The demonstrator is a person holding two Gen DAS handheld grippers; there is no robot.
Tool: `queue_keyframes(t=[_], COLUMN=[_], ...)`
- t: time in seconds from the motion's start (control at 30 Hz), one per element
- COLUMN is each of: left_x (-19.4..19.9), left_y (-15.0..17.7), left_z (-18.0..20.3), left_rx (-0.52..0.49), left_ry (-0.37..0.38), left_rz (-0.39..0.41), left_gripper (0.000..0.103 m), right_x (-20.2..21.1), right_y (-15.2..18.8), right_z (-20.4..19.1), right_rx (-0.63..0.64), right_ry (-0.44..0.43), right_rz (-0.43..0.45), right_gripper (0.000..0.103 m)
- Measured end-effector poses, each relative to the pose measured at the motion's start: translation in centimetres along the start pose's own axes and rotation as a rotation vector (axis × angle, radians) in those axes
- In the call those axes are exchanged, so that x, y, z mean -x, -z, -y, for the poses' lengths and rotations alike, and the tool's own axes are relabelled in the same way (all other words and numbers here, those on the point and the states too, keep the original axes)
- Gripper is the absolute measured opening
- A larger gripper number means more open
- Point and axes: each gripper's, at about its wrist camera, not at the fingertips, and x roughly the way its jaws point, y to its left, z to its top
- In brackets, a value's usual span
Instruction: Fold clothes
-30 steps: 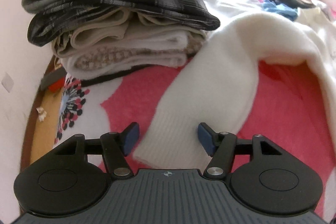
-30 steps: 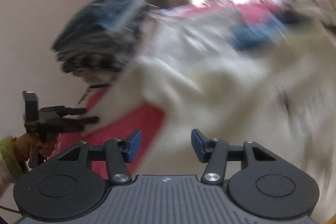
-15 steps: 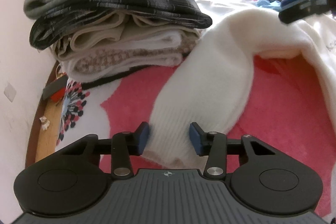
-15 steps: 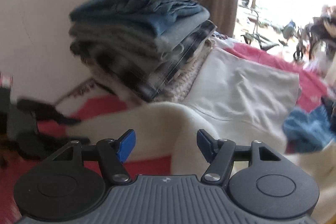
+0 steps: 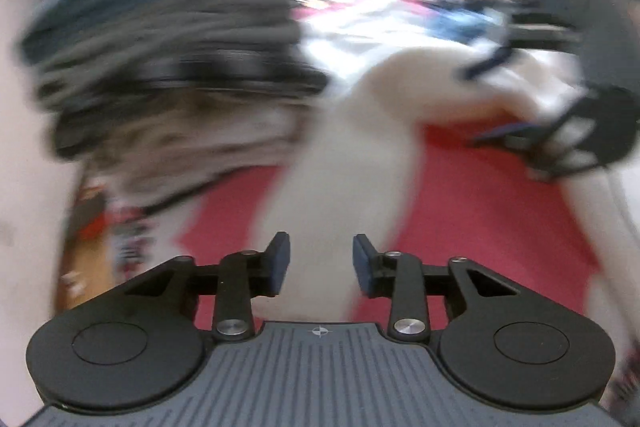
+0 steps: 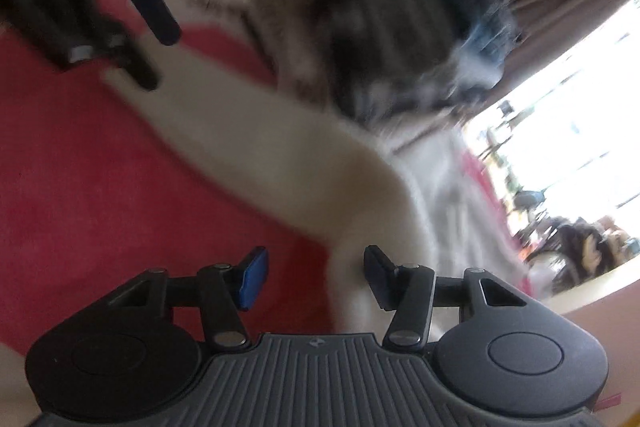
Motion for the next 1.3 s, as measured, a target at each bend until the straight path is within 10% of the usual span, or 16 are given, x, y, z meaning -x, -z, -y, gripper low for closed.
queue_keyframes(t=[0.27,0.37,0.47,0.73,0.93,1.3], left_x=[-4.2,-4.2,-3.7,3.2,9.5,5.7], left_y=[0.9,0.7,0.3,-1.2,-1.3,5.0], left_z=[3.7,3.5,2.5,-2.6,-4.8,-4.0], left_rx=[-0.275,-0.289,-0.245,-0.066,-0.064,-0.234], left_ry=[-0.06,-0.067,-0.059,-0.068,-0.14,-0.145], left_rz=[-0.005,0.0,0.008,0.082,0.094,-0.262], left_gripper=[0.039,0.02,0.011,0.009,0.009,0.014], right_x=[-1.7,-1.8,-1.0,3.7,6.0,5.3], right_y=[0.6,1.3,1.7,5.5,7.0,7.6], right_z=[2.0,3.1,5.5,11.9,10.4,5.7], right_rx=[-0.032,-0.076,-0.217,-0.671,-0.774,-0.771], right_ry=[0.023,0.035,0.013,-0.2,-0.5,-0.682], right_rz=[-0.088,-0.08,-0.04,0.132,0.199,0.072], right_gripper=[0.04,0.015,0.012,0.011,0.013,0.041])
